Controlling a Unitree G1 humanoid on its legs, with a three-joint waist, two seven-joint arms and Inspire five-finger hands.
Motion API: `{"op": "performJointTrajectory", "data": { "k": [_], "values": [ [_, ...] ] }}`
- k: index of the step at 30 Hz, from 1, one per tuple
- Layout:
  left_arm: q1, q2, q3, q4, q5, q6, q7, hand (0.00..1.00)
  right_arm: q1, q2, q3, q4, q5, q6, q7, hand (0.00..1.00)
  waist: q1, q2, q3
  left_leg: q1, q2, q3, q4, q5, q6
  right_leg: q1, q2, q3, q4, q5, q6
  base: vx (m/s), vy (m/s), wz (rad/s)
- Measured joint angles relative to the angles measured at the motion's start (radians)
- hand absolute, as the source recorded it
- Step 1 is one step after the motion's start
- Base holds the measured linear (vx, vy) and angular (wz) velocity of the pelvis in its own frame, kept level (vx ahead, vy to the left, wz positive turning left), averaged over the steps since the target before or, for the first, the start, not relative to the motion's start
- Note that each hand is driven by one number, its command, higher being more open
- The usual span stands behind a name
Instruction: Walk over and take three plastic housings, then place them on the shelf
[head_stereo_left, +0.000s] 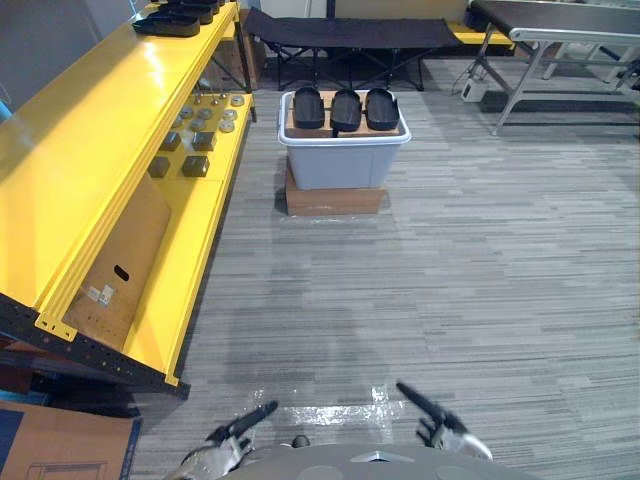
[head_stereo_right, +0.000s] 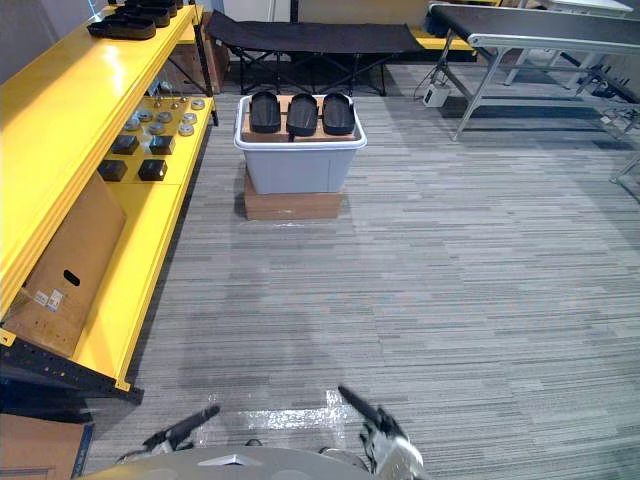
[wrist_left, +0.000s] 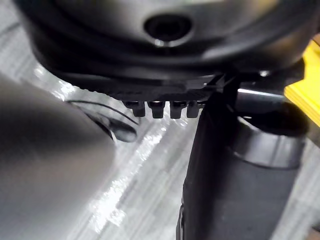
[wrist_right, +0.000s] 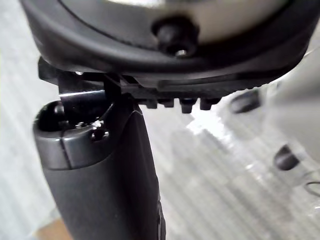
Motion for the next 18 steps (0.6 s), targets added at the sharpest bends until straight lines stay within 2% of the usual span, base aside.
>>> {"op": "performJointTrajectory", "data": {
  "k": [5, 6, 11, 12, 13, 14, 16, 18],
  "values": [
    [-0.043, -0.017, -0.049, -0.096, -0.074, -0.015, -0.028, 1.0, -0.086, 0.0, 0.056, -0.075, -0.007, -0.102, 0.018, 1.0, -0.004, -0.002, 0.001, -0.003, 0.001, 0.001, -0.002, 0.002, -0.003, -0.001, 0.002, -0.002, -0.007, 0.0, 0.0, 0.0, -0.007, 0.01],
    [-0.053, -0.016, -0.057, -0.131, -0.109, -0.031, -0.027, 1.0, -0.095, -0.001, 0.08, -0.075, -0.001, -0.127, -0.017, 1.0, -0.021, -0.003, 0.002, -0.006, 0.001, 0.001, 0.0, 0.001, -0.005, -0.001, 0.002, -0.006, -0.009, 0.003, 0.005, -0.01, -0.028, 0.03],
    [-0.025, -0.019, -0.055, -0.188, -0.11, -0.032, -0.026, 1.0, -0.08, 0.003, 0.075, -0.083, -0.001, -0.128, -0.025, 1.0, -0.024, -0.003, 0.002, -0.005, 0.001, 0.004, 0.0, 0.0, -0.006, -0.002, 0.001, -0.004, -0.008, 0.004, 0.006, -0.04, -0.008, -0.02],
    [-0.001, -0.026, -0.056, -0.217, -0.091, -0.056, -0.014, 1.0, -0.059, 0.011, 0.066, -0.101, 0.0, -0.131, -0.043, 1.0, -0.024, -0.003, 0.002, -0.005, 0.001, 0.004, 0.0, 0.0, -0.007, -0.002, 0.001, -0.003, -0.007, 0.004, 0.006, 0.0, 0.0, 0.0],
    [0.028, -0.044, -0.055, -0.24, -0.036, -0.115, 0.021, 1.0, -0.042, 0.025, 0.055, -0.115, -0.004, -0.133, -0.074, 1.0, -0.024, -0.003, 0.002, -0.004, 0.001, 0.006, 0.0, 0.0, -0.007, -0.003, 0.001, -0.002, -0.007, 0.004, 0.007, -0.03, -0.009, -0.03],
    [0.037, -0.049, -0.055, -0.246, -0.018, -0.135, 0.032, 1.0, -0.034, 0.032, 0.042, -0.116, -0.005, -0.135, -0.088, 1.0, -0.023, -0.003, 0.002, -0.004, 0.002, 0.007, 0.0, 0.0, -0.007, -0.003, 0.001, -0.001, -0.007, 0.004, 0.008, 0.0, 0.0, 0.0],
    [0.059, -0.048, -0.056, -0.258, 0.029, -0.163, 0.051, 1.0, -0.016, 0.037, 0.033, -0.116, -0.009, -0.137, -0.116, 1.0, -0.023, -0.003, 0.002, -0.006, 0.002, 0.01, 0.0, 0.0, -0.007, -0.006, 0.001, 0.001, -0.006, 0.005, 0.008, -0.01, -0.002, -0.05],
    [0.076, -0.048, -0.058, -0.285, 0.048, -0.164, 0.054, 1.0, 0.003, 0.037, 0.032, -0.123, -0.002, -0.137, -0.117, 1.0, -0.023, -0.003, 0.002, -0.008, 0.002, 0.012, 0.0, 0.0, -0.006, -0.01, 0.001, 0.005, -0.004, 0.005, 0.008, 0.0, 0.0, -0.05]
  ]
}}
